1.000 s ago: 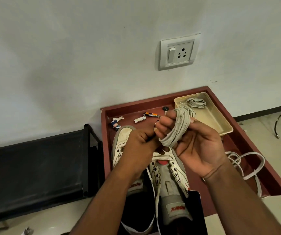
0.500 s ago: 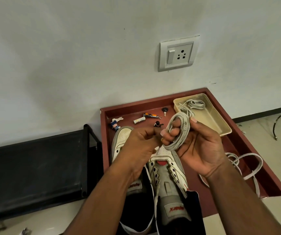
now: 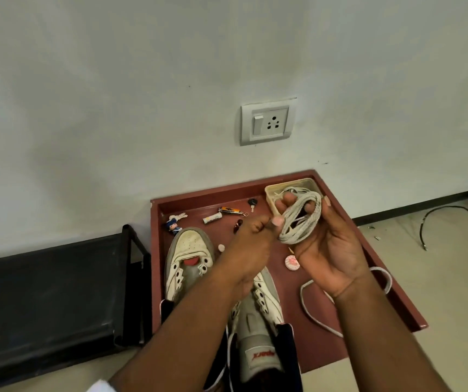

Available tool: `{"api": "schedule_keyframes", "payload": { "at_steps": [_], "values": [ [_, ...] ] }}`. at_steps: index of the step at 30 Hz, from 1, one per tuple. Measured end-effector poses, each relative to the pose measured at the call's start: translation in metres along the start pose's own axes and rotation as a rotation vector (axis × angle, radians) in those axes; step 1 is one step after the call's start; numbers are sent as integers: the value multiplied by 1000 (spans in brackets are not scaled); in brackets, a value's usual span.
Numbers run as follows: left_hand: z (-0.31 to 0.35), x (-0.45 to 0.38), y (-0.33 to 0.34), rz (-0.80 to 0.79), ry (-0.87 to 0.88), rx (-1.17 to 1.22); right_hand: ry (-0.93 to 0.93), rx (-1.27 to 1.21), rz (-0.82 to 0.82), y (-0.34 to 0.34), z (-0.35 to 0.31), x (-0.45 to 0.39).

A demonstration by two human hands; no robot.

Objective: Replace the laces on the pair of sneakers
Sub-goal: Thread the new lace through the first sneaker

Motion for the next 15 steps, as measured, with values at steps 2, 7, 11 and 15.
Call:
{"api": "schedule_keyframes", "payload": {
  "at_steps": [2, 7, 11, 15],
  "values": [
    [-10, -13, 14, 35, -53, -15, 10, -2, 110, -14, -6, -3],
    [-42, -47, 29, 17, -175, -173, 47, 256, 272, -67, -33, -18],
    [-54, -64, 24, 44, -70, -465, -7, 648, 268, -100, -59, -40],
    [-70, -78, 26, -105, 99, -1225, -99, 1467, 124, -115, -61, -70]
  ]
}}
Point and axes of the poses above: each hand's wrist, its own x-axis away from the middle knuckle, its own y-axis out of the palm, z = x × y, the point moved 5 cm from there along -x, towards the middle knuckle, and after that the axes turned 14 degrees about x, right-handed, at the moved point
